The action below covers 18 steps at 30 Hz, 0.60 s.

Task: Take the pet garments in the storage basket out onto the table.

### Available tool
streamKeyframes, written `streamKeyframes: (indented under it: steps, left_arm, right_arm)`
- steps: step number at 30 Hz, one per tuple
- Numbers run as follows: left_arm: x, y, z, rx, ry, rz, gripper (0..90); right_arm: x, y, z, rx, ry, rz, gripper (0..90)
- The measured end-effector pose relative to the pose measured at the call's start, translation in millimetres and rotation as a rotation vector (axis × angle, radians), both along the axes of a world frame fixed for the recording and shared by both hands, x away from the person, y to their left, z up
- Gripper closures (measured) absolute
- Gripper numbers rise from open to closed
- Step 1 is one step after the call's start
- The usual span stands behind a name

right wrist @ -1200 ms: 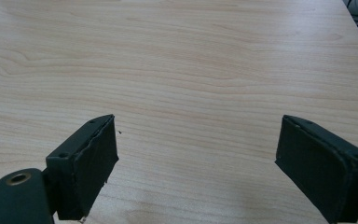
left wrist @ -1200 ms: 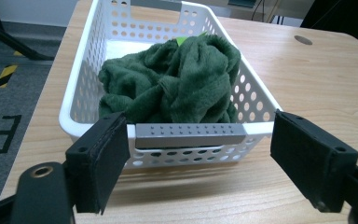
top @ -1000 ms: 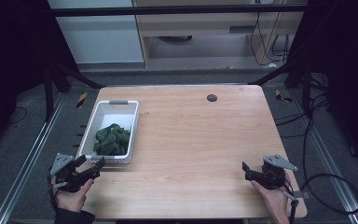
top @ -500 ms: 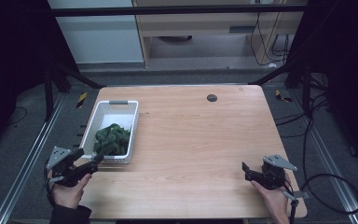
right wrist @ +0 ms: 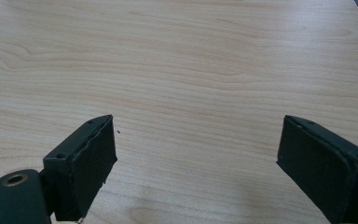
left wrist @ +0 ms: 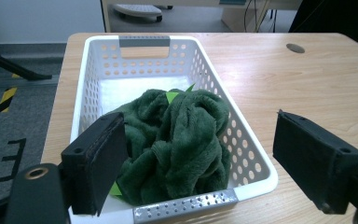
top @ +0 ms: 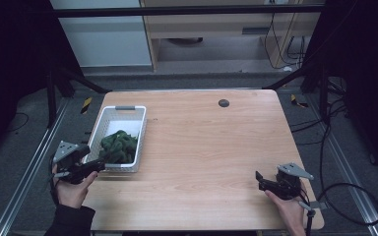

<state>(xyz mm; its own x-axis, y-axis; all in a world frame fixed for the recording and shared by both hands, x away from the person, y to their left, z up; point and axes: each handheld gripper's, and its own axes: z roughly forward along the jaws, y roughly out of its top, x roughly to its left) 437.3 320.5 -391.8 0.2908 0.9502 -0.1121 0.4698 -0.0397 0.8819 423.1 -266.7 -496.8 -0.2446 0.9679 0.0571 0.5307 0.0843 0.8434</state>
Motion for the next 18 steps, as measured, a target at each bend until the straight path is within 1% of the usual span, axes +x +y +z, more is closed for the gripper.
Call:
streamKeyframes:
  steps: [2, 7, 8, 9, 10, 11, 12, 14, 15, 16, 17, 18]
  left_arm:
    - [1.8, -0.9, 0.0, 0.002, 0.005, -0.003, 16.8]
    - [12.9, -5.9, 0.6, 0.026, 0.045, -0.026, 16.7]
    - [12.9, -5.9, 0.6, 0.026, 0.045, -0.026, 16.7]
    - [16.3, -7.9, 0.6, 0.041, 0.057, -0.033, 16.7]
    - [16.3, -7.9, 0.6, 0.041, 0.057, -0.033, 16.6]
    - [20.0, -8.9, 0.4, 0.053, 0.073, -0.042, 16.6]
    - [20.0, -8.9, 0.4, 0.053, 0.073, -0.042, 16.7]
    - [23.8, -9.8, -0.4, 0.062, 0.086, -0.045, 16.6]
    - [27.8, -11.3, -1.5, 0.07, 0.101, -0.047, 16.7]
    - [27.8, -11.3, -1.5, 0.07, 0.101, -0.047, 16.7]
    - [32.1, -12.9, -2.2, 0.083, 0.115, -0.055, 16.6]
    - [32.1, -12.9, -2.2, 0.083, 0.115, -0.055, 16.6]
  right_arm:
    - [0.1, 0.0, -0.1, 0.0, 0.0, 0.0, 11.3]
    - [0.7, -0.4, -0.7, -0.004, 0.001, 0.005, 11.2]
    - [0.7, -0.4, -0.7, -0.004, 0.001, 0.005, 11.2]
    - [1.0, -0.4, -1.0, -0.004, 0.004, 0.006, 11.2]
    - [1.0, -0.4, -1.0, -0.004, 0.004, 0.006, 11.2]
    - [1.3, -0.3, -1.2, -0.005, 0.005, 0.006, 11.2]
    - [1.3, -0.3, -1.2, -0.005, 0.005, 0.006, 11.2]
    - [0.8, 0.3, -0.8, 0.002, 0.011, 0.005, 11.2]
    - [0.9, 0.3, -0.8, 0.003, 0.013, 0.006, 11.2]
    - [0.9, 0.3, -0.8, 0.003, 0.013, 0.006, 11.2]
    - [1.1, 0.1, -1.2, 0.001, 0.013, 0.006, 11.2]
    - [1.1, 0.1, -1.2, 0.001, 0.013, 0.006, 11.2]
